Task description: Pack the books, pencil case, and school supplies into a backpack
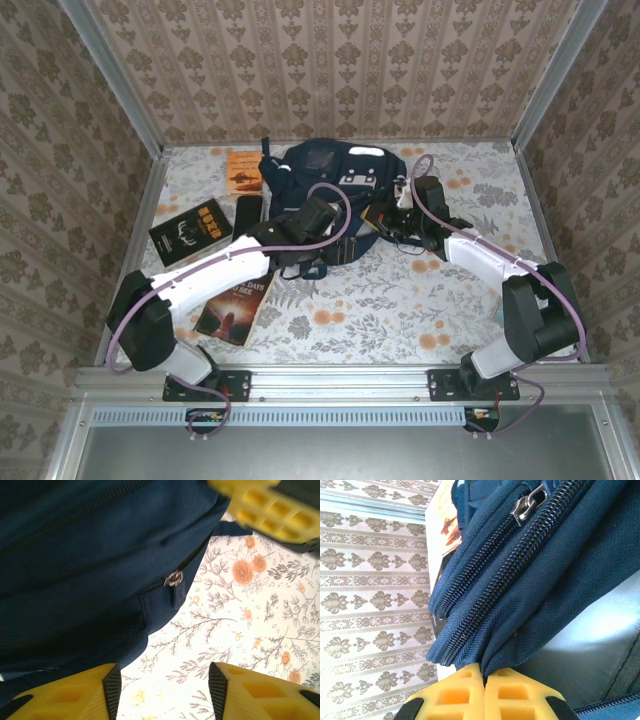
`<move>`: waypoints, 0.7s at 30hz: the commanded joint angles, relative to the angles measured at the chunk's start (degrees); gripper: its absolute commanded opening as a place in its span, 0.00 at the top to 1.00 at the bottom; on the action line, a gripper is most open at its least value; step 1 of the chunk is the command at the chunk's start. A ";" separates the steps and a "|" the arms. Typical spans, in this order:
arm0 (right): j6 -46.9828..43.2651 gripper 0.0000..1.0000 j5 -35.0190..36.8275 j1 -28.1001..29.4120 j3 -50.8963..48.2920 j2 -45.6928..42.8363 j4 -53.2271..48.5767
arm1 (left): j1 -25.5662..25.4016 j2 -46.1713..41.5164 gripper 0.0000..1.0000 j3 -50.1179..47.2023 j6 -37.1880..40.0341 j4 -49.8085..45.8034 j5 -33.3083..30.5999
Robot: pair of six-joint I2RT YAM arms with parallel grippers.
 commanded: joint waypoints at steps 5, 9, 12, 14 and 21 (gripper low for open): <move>1.40 1.00 -5.91 0.38 2.23 -1.41 6.42 | -2.25 5.58 0.51 2.23 -5.07 5.72 -1.78; 1.89 1.00 -6.84 0.50 1.46 -2.26 7.12 | -2.17 7.88 0.51 3.58 -5.38 6.79 -3.27; 1.90 1.00 -7.03 0.49 1.09 -3.12 7.14 | -1.82 8.11 0.57 3.33 -6.38 8.73 -4.23; 1.99 1.00 -7.05 0.61 0.73 -3.41 7.06 | -1.44 8.16 0.60 3.36 -6.92 9.32 -4.44; 4.00 1.00 -8.33 0.80 -0.49 -3.44 9.49 | -1.12 8.95 0.71 2.51 -9.26 9.35 -6.14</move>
